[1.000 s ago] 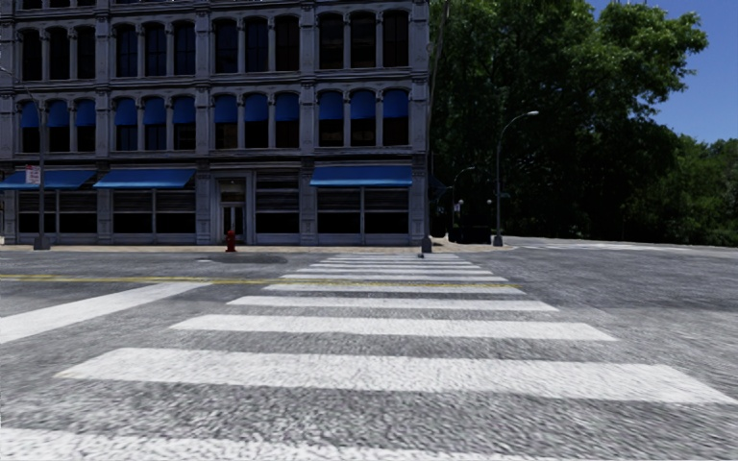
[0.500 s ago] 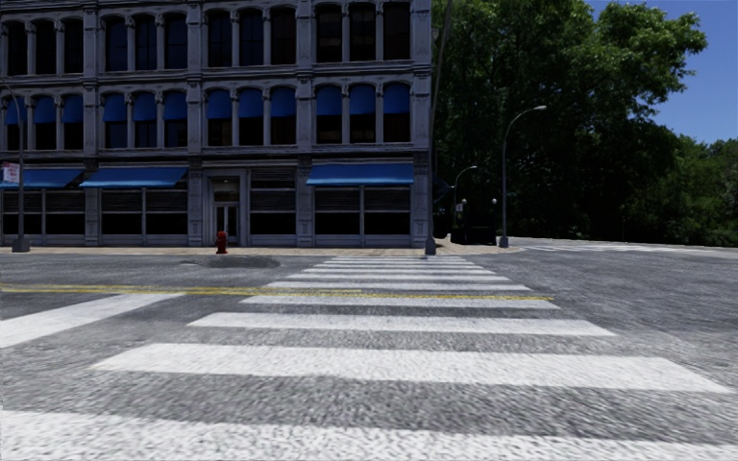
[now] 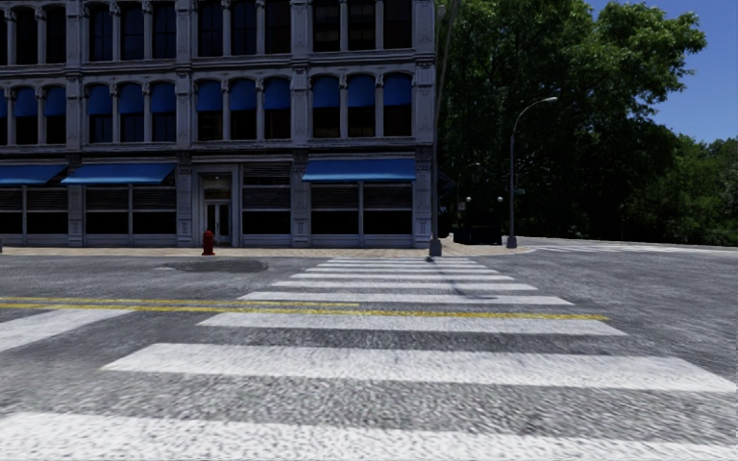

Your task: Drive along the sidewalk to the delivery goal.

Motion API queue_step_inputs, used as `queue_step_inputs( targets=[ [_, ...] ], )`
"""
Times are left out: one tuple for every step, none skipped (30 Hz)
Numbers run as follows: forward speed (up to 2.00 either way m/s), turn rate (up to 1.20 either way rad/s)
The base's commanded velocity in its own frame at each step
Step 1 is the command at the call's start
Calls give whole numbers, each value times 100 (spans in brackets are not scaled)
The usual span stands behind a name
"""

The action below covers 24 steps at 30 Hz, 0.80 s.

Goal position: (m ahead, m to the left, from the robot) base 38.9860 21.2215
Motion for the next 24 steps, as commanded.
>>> queue_step_inputs(
  targets=[
    [200,-16],
    [200,-17],
    [200,-21],
    [200,-21],
    [200,-24],
    [200,-25],
    [200,-26],
    [200,-26],
    [200,-26],
    [200,-26],
    [200,-26],
    [200,-24],
    [200,-24],
    [200,-2],
    [200,0],
    [200,0],
    [200,0],
    [200,0],
    [200,0],
    [200,0],
    [200,0],
    [200,0],
    [200,0],
    [200,0]
  ],
)
